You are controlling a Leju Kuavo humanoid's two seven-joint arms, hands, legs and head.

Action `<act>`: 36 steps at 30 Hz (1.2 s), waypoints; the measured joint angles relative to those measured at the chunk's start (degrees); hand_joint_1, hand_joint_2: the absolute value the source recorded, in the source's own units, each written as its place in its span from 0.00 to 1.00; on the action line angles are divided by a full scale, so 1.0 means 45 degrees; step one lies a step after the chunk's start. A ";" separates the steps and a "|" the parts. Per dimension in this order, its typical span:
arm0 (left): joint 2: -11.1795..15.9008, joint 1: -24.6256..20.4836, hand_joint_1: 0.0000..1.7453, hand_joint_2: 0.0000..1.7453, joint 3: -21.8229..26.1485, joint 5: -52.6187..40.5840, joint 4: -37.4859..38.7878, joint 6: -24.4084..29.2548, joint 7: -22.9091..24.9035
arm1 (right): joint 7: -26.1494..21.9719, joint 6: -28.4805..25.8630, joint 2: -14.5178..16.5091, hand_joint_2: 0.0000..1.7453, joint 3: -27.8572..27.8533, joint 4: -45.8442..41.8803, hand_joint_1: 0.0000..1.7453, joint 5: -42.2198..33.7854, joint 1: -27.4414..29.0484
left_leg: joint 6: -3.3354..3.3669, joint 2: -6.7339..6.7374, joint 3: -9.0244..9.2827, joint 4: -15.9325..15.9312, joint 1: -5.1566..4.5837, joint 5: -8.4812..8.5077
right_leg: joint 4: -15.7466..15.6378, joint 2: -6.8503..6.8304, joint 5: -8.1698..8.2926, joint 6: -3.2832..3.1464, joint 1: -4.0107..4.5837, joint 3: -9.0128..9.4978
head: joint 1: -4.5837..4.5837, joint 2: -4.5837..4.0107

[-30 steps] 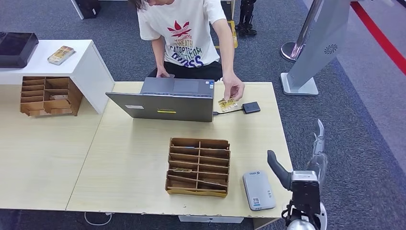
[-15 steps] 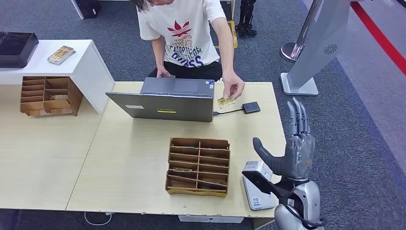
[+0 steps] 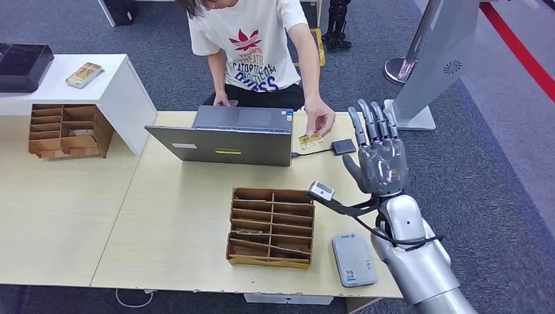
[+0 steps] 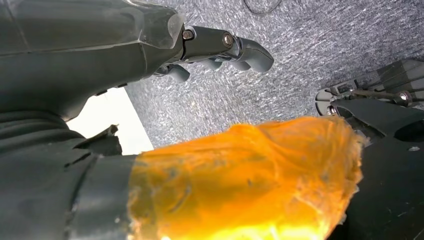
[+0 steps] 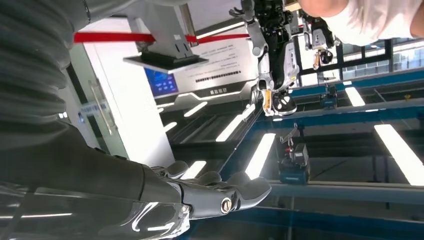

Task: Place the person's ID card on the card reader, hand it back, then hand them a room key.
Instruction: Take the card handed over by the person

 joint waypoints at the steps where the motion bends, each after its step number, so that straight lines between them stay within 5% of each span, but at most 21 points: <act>1: 0.0002 -0.0010 0.00 0.00 -0.0023 -0.0034 0.0000 0.0000 0.0000 | 0.0051 0.0004 -0.0038 1.00 0.0083 0.0251 0.00 0.0189 -0.0177 | 0.0000 0.0001 -0.0001 0.0000 0.0000 0.0000 | 0.0000 0.0000 0.0000 0.0000 0.0000 -0.0001 | 0.0000 0.0000; 12: 0.0062 -0.0051 0.00 0.00 -0.0061 -0.0250 0.0000 0.0000 0.0019 | 0.0342 -0.0010 -0.0188 1.00 0.0800 0.2646 0.00 0.1071 -0.1683 | 0.0001 -0.0001 -0.0001 0.0002 -0.0001 0.0002 | 0.0000 -0.0001 0.0004 0.0004 0.0000 -0.0001 | 0.0000 0.0000; 33: 0.0069 -0.0056 0.00 0.00 -0.0129 -0.0503 0.0000 0.0000 0.0245 | 0.0416 -0.0067 -0.0209 1.00 0.1604 0.3725 0.00 0.1414 -0.2010 | 0.0001 -0.0001 -0.0003 0.0002 0.0000 0.0001 | 0.0000 0.0000 0.0004 0.0004 0.0000 -0.0002 | 0.0000 0.0000; 34: 0.0069 -0.0056 0.00 0.00 -0.0129 -0.0526 0.0000 0.0000 0.0254 | 0.0368 -0.0062 -0.0208 1.00 0.1659 0.3696 0.09 0.1373 -0.1986 | 0.0001 -0.0001 -0.0003 0.0002 0.0000 0.0001 | 0.0000 0.0000 0.0004 0.0004 0.0000 -0.0002 | 0.0001 0.0000; 36: 0.0069 -0.0055 0.00 0.00 -0.0129 -0.0580 0.0000 0.0000 0.0266 | 0.0299 -0.0034 -0.0205 1.00 0.1786 0.3555 0.57 0.1271 -0.1902 | 0.0001 -0.0001 -0.0003 0.0001 0.0000 0.0001 | 0.0000 0.0000 0.0004 0.0004 0.0000 -0.0002 | 0.0001 0.0000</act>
